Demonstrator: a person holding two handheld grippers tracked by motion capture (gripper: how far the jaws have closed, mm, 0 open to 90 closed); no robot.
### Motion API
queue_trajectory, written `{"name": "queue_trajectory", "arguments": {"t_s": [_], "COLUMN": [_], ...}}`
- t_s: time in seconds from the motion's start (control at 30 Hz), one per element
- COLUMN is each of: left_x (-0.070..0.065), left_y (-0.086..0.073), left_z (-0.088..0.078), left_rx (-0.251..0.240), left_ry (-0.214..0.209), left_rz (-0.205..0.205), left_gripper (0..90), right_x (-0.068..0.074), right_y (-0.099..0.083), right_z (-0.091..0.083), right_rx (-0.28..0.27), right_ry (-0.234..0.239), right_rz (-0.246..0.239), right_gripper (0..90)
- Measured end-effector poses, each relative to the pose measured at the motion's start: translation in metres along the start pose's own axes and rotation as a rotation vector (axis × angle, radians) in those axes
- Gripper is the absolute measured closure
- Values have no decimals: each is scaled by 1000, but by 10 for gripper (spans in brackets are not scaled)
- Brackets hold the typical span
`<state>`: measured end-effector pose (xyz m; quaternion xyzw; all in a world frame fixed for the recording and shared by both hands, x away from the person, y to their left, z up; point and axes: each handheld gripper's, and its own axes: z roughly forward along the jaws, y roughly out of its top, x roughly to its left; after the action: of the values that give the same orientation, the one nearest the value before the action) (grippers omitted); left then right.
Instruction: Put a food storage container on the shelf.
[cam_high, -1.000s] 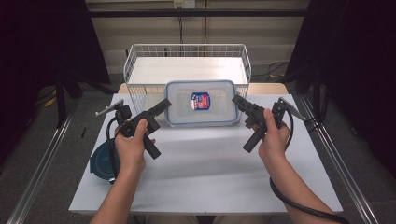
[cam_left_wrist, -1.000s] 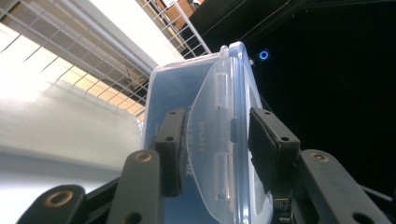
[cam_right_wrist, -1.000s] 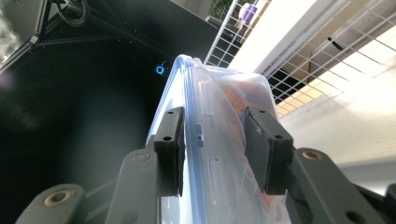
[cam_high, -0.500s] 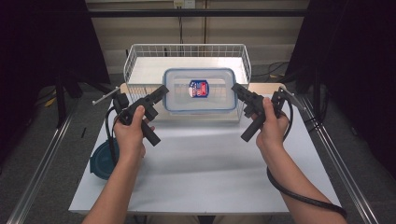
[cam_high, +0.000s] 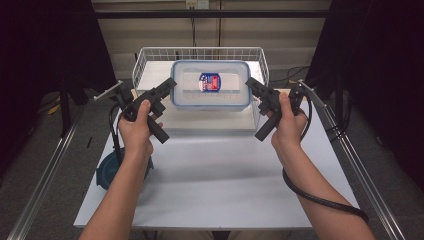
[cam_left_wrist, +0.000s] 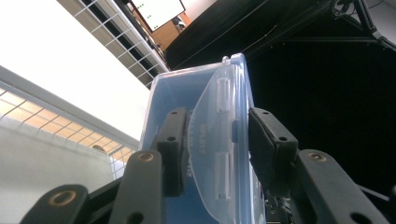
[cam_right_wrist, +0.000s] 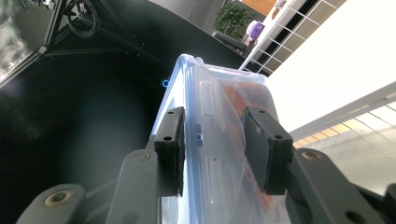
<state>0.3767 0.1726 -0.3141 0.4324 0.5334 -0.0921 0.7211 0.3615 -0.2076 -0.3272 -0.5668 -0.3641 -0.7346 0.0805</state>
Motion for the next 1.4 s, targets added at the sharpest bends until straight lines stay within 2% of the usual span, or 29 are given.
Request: {"name": "queue_trajectory", "arguments": {"t_s": [0.03, 0.07, 0.17, 0.2, 0.23, 0.3, 0.37, 0.53, 0.57, 0.67, 0.8, 0.9, 1.0, 1.1, 1.4], "left_x": [-1, -2, -2, -3, -3, -3, -5, -5, -4, -3, 1, 4, 9, 15, 26], "left_y": [3, 4, 8, 8, 10, 13, 16, 21, 24, 26, 32, 35, 38, 41, 54], "left_z": [1, 3, 5, 6, 6, 9, 12, 16, 17, 21, 23, 29, 31, 36, 48], "left_rx": [1, -20, -15, -32, -15, -17, -30, -40, -29, -57, -32, -59, -39, -51, -56], "left_ry": [-5, -8, -9, -6, -11, -8, -10, -12, -16, -15, -14, -11, -3, -2, 23], "left_rz": [-1, -14, 0, -10, -5, 10, -5, -5, 4, -3, 2, -17, -19, -37, -36], "left_gripper": [598, 598, 599, 599, 600, 600, 600, 600, 601, 601, 601, 601, 601, 599, 594], "right_x": [1, 2, 3, 4, 4, 4, 5, 7, 7, 8, 8, 5, 4, 3, -1], "right_y": [1, 2, 4, 6, 6, 8, 11, 16, 16, 19, 21, 23, 25, 26, 32], "right_z": [2, 3, 7, 9, 10, 12, 15, 22, 23, 28, 33, 38, 42, 49, 67], "right_rx": [-2, -2, -7, -10, -11, -13, -18, -22, -24, -25, -32, -31, -35, -41, -29], "right_ry": [3, 4, 5, 6, 2, 6, 4, 7, 5, 6, 2, -7, -14, -30, -49], "right_rz": [-2, 2, -4, 6, 7, 10, 5, 9, 8, 16, 13, 14, 17, 3, 5], "right_gripper": [599, 600, 599, 600, 600, 599, 599, 599, 599, 599, 599, 599, 599, 599, 599]}}
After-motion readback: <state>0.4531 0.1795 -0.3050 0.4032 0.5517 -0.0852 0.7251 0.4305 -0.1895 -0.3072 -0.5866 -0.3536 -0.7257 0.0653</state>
